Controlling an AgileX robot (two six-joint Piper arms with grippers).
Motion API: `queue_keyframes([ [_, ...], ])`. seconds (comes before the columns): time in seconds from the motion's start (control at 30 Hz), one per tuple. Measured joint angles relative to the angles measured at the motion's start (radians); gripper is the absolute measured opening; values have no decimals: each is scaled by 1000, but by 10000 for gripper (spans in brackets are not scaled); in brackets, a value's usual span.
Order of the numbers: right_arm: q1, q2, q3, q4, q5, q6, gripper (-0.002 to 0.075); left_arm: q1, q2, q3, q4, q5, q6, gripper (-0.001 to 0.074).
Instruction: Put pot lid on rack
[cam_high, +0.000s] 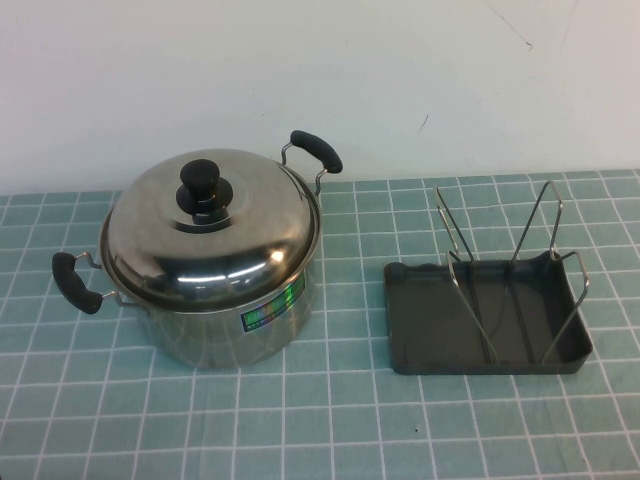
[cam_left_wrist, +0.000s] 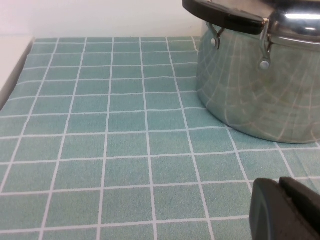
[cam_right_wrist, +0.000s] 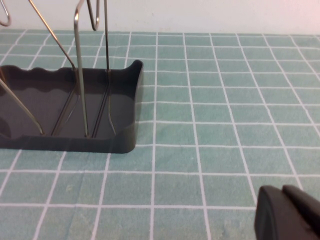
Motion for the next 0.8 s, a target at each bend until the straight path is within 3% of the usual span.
queue_keyframes([
  [0.5, 0, 0, 7, 0, -51, -2, -1, 0, 0, 0, 0, 0, 0, -2],
  [0.67, 0, 0, 6, 0, -224, -2, -1, 0, 0, 4, 4, -84, 0, -2],
  [0.8, 0, 0, 6, 0, -453, -2, -1, 0, 0, 4, 10, -310, 0, -2],
])
